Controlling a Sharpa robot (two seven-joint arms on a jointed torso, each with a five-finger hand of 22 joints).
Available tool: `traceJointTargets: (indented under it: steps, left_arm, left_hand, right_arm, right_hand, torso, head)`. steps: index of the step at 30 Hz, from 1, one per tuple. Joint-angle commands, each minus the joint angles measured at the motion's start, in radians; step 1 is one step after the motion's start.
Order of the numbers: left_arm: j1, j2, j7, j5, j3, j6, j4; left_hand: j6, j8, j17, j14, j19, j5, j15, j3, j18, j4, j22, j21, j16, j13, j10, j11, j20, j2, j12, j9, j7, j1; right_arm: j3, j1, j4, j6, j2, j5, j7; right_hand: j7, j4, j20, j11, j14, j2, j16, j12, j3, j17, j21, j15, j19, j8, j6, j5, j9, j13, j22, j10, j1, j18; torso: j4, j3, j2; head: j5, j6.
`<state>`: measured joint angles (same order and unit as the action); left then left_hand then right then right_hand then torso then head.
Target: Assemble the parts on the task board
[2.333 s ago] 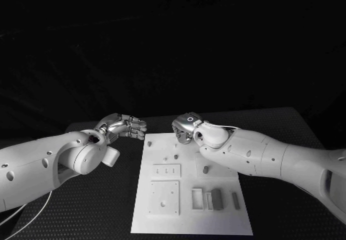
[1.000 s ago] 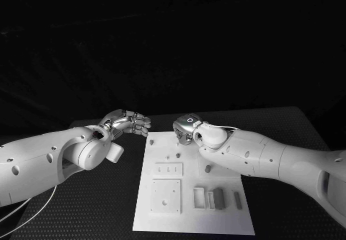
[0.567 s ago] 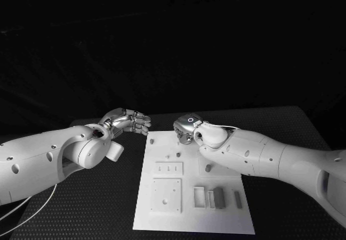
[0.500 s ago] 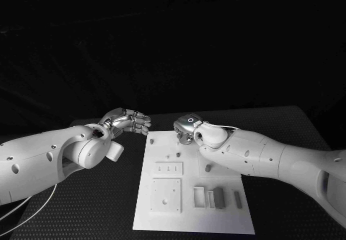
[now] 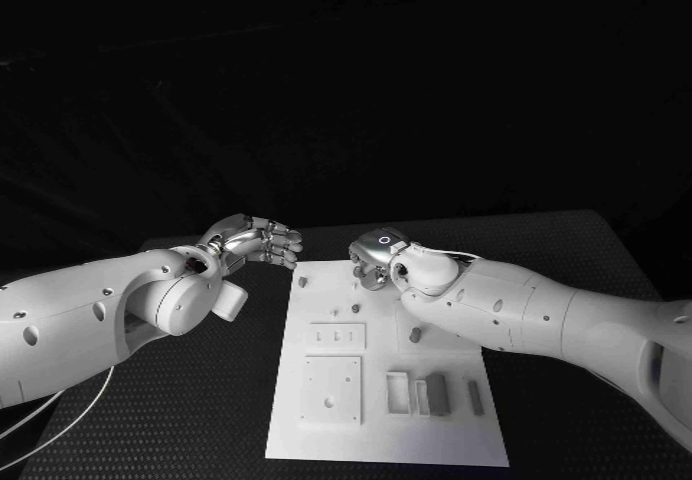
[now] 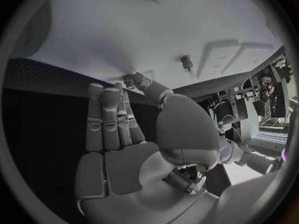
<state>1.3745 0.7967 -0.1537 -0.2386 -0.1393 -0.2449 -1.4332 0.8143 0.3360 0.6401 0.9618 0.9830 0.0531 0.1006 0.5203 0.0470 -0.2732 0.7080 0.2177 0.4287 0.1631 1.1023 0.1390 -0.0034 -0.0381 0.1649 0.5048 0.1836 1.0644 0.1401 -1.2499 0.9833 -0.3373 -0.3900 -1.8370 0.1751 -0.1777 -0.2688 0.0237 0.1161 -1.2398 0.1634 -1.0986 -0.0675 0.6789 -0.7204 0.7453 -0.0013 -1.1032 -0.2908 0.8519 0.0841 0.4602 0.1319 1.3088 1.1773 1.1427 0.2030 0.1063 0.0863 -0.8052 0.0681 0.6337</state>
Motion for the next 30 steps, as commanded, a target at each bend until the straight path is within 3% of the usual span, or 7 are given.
traceJointTargets:
  steps: [1,10,13,15,19,22,30]
  left_arm:
    - [0.002,-0.001,-0.007,-0.003,0.001,0.01,0.001]
    - [0.002,0.009,-0.008,-0.003,0.001,0.007,-0.006]
    - [0.005,0.014,-0.012,-0.003,0.001,0.003,-0.009]
    - [0.008,0.015,-0.014,-0.003,0.001,0.003,-0.011]
    - [0.01,0.018,-0.018,-0.003,0.001,0.004,-0.015]
    - [0.012,0.021,-0.02,-0.003,0.001,0.006,-0.018]
    - [0.011,0.01,-0.028,-0.01,0.001,0.011,-0.001]
  left_hand:
    - [0.004,-0.007,0.002,0.006,-0.001,0.0,0.0,-0.001,0.012,0.002,0.001,-0.001,-0.006,0.002,0.007,-0.002,0.004,-0.003,-0.005,-0.001,0.005,-0.007]
    - [0.004,-0.007,0.003,0.006,-0.001,0.0,0.0,-0.001,0.012,0.002,0.002,-0.001,-0.006,0.002,0.007,-0.002,0.004,-0.004,-0.005,-0.001,0.004,-0.007]
    - [0.004,-0.007,0.003,0.006,-0.001,0.0,0.0,-0.001,0.012,0.002,0.002,-0.001,-0.007,0.002,0.007,-0.002,0.004,-0.004,-0.006,-0.001,0.004,-0.007]
    - [0.004,-0.007,0.003,0.007,-0.001,0.0,0.0,-0.001,0.012,0.002,0.002,-0.001,-0.007,0.002,0.007,-0.003,0.004,-0.004,-0.006,-0.001,0.004,-0.007]
    - [0.004,-0.007,0.004,0.007,-0.001,0.0,0.0,-0.001,0.012,0.002,0.002,-0.001,-0.007,0.003,0.008,-0.003,0.004,-0.005,-0.006,-0.001,0.004,-0.006]
    - [0.004,-0.007,0.004,0.007,-0.001,0.0,0.0,-0.001,0.012,0.002,0.002,-0.001,-0.007,0.003,0.008,-0.003,0.004,-0.005,-0.006,-0.001,0.004,-0.006]
    - [0.004,-0.007,0.005,0.007,-0.001,0.0,0.0,-0.001,0.012,0.002,0.003,-0.001,-0.008,0.003,0.008,-0.003,0.004,-0.004,-0.007,-0.001,0.004,-0.007]
  right_arm:
    - [0.001,0.0,0.021,-0.025,-0.011,0.007,-0.005]
    - [-0.003,-0.007,0.114,-0.123,-0.096,0.012,-0.004]
    - [-0.021,-0.014,0.146,-0.148,-0.13,0.066,-0.039]
    - [-0.047,-0.017,0.181,-0.146,-0.17,0.133,-0.077]
    - [-0.082,-0.03,0.224,-0.004,-0.245,0.307,-0.172]
    - [-0.083,-0.049,0.238,0.064,-0.284,0.375,-0.181]
    - [-0.099,-0.052,0.243,0.117,-0.331,0.361,-0.17]
  right_hand:
    - [-0.001,0.006,0.006,-0.002,0.004,0.009,0.0,0.0,0.0,0.001,-0.003,0.003,0.0,0.004,-0.004,-0.004,-0.001,-0.001,0.014,-0.004,-0.002,0.059]
    - [0.003,0.01,0.001,-0.003,-0.012,0.024,-0.015,-0.004,0.001,0.001,0.006,0.002,-0.016,-0.002,0.004,-0.004,0.001,-0.001,0.017,-0.004,0.005,0.059]
    - [0.006,0.017,-0.005,-0.004,-0.023,0.032,-0.024,-0.007,0.002,0.002,0.012,0.001,-0.028,-0.006,0.009,-0.004,0.002,0.0,0.019,0.0,0.007,0.059]
    - [0.006,0.022,-0.01,-0.009,-0.035,0.036,-0.033,-0.014,0.001,0.003,0.019,-0.004,-0.038,-0.011,0.016,-0.005,0.003,0.004,0.02,0.013,0.008,0.059]
    - [0.005,0.033,-0.017,-0.025,-0.044,0.037,-0.051,-0.037,-0.007,0.001,0.028,-0.019,-0.047,-0.017,0.025,-0.005,0.007,0.024,0.021,0.051,0.003,0.059]
    - [0.0,0.035,-0.012,-0.033,-0.02,0.038,-0.047,-0.053,-0.015,0.005,0.018,-0.027,-0.028,-0.012,0.012,-0.005,0.006,0.054,0.018,0.065,-0.001,0.059]
    - [0.011,0.048,-0.003,-0.048,0.005,0.048,-0.056,-0.129,-0.039,0.01,0.011,-0.043,-0.012,-0.015,0.007,-0.005,0.013,0.192,0.017,0.082,-0.005,0.059]
  torso:
    - [0.0241,0.0002,0.0]
    - [0.0197,0.0011,-0.001]
    - [0.0189,0.001,-0.002]
    - [0.0159,0.0015,-0.003]
    - [0.0058,0.0028,-0.005]
    - [0.0034,0.0028,-0.006]
    - [-0.0004,0.0011,-0.008]
  head:
    - [0.0,0.0]
    - [0.0,-0.013]
    - [0.009,-0.023]
    - [0.01,-0.03]
    - [0.009,-0.039]
    - [0.008,-0.044]
    - [0.019,-0.045]
